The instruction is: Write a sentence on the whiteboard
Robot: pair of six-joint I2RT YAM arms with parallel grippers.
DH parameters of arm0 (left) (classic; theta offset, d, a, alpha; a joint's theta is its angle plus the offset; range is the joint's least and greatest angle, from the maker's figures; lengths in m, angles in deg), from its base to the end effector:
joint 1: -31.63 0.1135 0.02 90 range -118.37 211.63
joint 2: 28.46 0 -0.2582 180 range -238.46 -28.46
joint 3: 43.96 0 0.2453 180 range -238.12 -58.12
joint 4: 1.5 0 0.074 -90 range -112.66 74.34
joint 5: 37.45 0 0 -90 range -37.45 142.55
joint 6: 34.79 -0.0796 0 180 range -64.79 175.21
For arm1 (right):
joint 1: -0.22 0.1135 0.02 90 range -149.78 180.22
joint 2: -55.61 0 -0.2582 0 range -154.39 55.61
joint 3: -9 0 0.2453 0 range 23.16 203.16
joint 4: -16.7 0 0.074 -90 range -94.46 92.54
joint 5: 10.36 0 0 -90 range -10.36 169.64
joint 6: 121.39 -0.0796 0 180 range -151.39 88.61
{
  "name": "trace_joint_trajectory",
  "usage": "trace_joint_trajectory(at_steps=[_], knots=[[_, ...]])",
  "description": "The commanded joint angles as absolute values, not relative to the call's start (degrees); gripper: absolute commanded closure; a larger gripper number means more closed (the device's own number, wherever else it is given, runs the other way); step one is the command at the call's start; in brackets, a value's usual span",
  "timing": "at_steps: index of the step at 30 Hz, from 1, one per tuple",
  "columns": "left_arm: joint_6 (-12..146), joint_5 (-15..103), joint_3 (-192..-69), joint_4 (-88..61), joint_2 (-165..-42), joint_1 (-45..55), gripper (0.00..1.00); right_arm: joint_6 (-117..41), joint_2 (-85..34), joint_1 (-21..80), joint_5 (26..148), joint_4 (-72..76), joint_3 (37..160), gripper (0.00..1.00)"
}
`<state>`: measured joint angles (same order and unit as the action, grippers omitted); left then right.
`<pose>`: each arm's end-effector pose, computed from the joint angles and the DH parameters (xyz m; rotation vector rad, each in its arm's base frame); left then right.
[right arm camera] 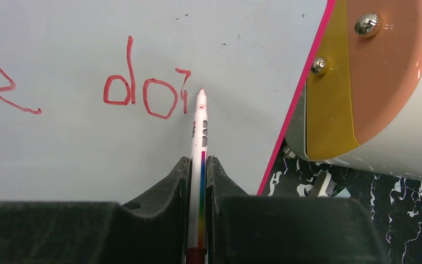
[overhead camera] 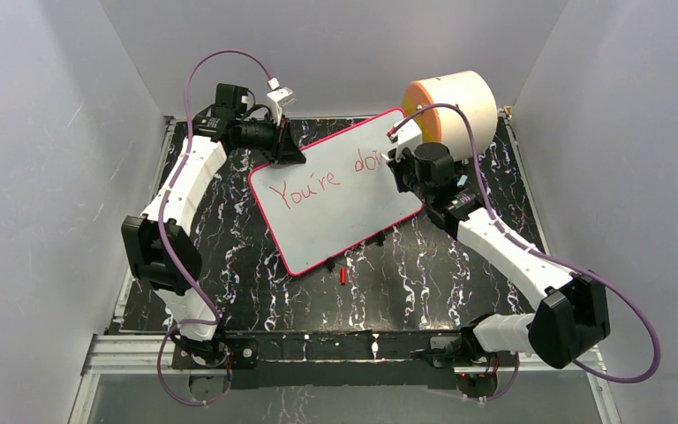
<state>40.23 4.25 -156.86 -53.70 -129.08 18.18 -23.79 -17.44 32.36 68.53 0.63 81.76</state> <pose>0.3797 -0.1519 0.3380 0.9421 1.9277 -0.9284 0.2926 0.1657 0.3164 -0.5015 1.7833 0.1184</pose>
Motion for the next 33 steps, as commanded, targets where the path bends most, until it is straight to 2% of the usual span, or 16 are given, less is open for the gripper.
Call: trace_joint_trajectory(at_steps=[1, 19, 33], knots=[[36.84, 7.31, -155.09, -61.54, -131.28, 14.75, 1.00, -24.52, -18.26, 31.74, 69.16, 5.03, 84.33, 1.00], [36.84, 7.42, -155.14, -61.49, -131.29, 14.67, 1.00, -25.18, -17.86, 31.47, 70.06, -1.43, 82.56, 1.00], [36.84, 7.45, -154.98, -61.49, -131.38, 14.53, 1.00, -25.50, -17.46, 31.47, 70.06, 0.50, 81.93, 1.00]])
